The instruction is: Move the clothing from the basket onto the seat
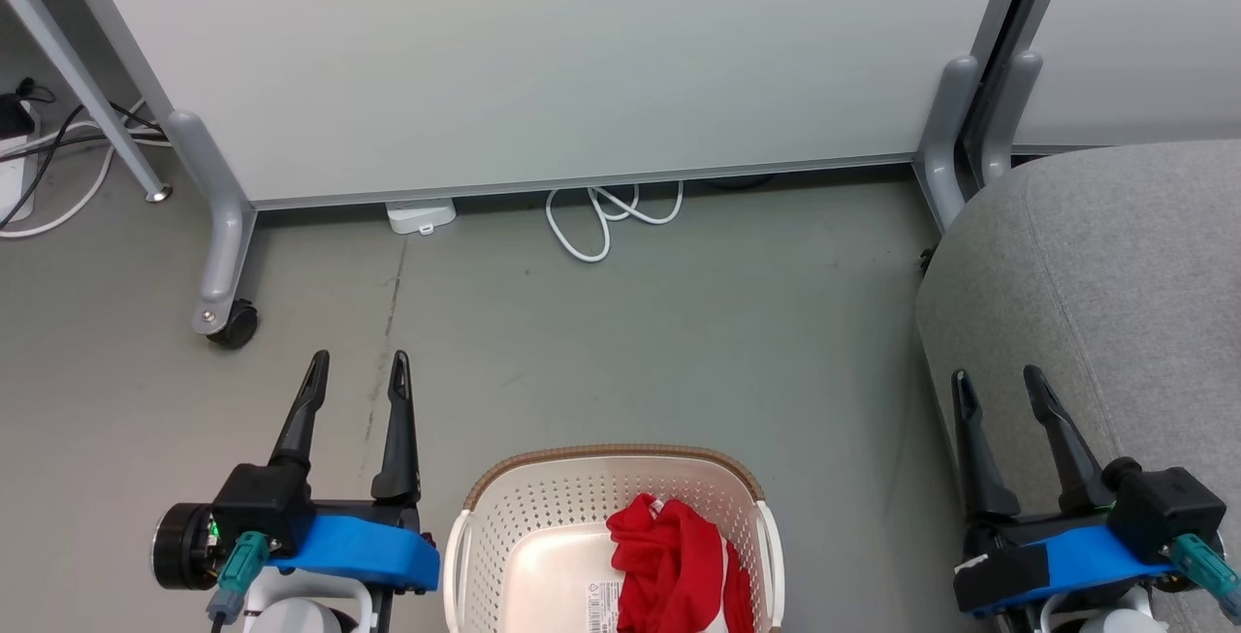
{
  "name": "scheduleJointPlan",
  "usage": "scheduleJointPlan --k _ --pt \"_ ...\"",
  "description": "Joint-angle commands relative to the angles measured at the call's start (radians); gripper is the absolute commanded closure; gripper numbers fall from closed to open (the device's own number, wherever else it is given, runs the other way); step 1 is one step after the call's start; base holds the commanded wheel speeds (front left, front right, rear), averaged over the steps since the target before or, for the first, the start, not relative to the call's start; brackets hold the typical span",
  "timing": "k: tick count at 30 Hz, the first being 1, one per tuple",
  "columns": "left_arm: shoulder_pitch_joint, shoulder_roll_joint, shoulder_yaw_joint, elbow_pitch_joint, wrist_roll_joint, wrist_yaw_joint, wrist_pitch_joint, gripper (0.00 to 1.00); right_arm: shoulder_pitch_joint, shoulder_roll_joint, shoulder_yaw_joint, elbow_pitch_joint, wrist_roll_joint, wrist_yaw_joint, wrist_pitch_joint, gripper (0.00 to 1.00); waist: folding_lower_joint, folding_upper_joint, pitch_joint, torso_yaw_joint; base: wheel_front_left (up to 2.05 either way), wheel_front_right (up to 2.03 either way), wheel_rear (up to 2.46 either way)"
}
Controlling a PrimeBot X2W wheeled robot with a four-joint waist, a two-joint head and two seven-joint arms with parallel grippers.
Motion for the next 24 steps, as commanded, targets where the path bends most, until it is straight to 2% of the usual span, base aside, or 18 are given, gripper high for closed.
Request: scheduleJointPlan --k 1,16,24 --pt "0.006 -0.001 0.002 0.001 -0.003 -0.002 -0.005 0.0 0.012 0.001 -0.001 0.002 0.003 0.0 -0.003 0.0 0.0001 0.0 -0.001 0.0 0.0 0.0 0.0" --pt "-0.03 -0.002 -0.031 0.033 -0.01 -0.008 -0.005 0.0 -0.005 0.001 -0.002 0.0 -0.006 0.0 -0.003 0.0 0.0001 0.0 0.014 -0.018 0.0 0.0 0.0" --pt "-0.127 -0.001 -0.127 0.149 0.013 -0.027 -0.005 0.0 -0.058 0.001 -0.027 -0.014 -0.019 0.0 -0.003 0.0 0.0001 0.0 0.083 -0.058 0.0 0.0 0.0"
